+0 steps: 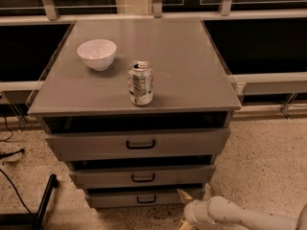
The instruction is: Open bottom drawer
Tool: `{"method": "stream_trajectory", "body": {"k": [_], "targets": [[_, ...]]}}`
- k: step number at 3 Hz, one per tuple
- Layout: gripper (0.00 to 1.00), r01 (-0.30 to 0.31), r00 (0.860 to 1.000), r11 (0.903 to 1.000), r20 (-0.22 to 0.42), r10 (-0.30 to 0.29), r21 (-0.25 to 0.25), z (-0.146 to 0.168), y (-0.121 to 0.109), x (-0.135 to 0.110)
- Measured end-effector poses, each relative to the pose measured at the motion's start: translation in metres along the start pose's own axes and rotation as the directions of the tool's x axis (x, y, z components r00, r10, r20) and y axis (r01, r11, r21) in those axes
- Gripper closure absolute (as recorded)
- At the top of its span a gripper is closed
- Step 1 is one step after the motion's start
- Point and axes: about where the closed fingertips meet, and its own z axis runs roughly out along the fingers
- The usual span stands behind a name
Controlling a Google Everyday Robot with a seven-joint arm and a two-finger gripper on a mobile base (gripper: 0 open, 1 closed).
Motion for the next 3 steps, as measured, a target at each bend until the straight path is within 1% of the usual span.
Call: {"method": "stream_trajectory", "body": {"k": [1, 2, 3], "targets": [[0.00, 0.017, 0.999, 0.9998, -0.039, -0.017, 0.007, 0.008, -0.016, 0.002], [0.00, 0.025, 0.998, 0.9997, -0.060, -0.025, 0.007, 0.017, -0.027, 0.006], [0.00, 0.025, 0.998, 0.9996, -0.066, -0.024, 0.009, 0.028, -0.034, 0.013]]}}
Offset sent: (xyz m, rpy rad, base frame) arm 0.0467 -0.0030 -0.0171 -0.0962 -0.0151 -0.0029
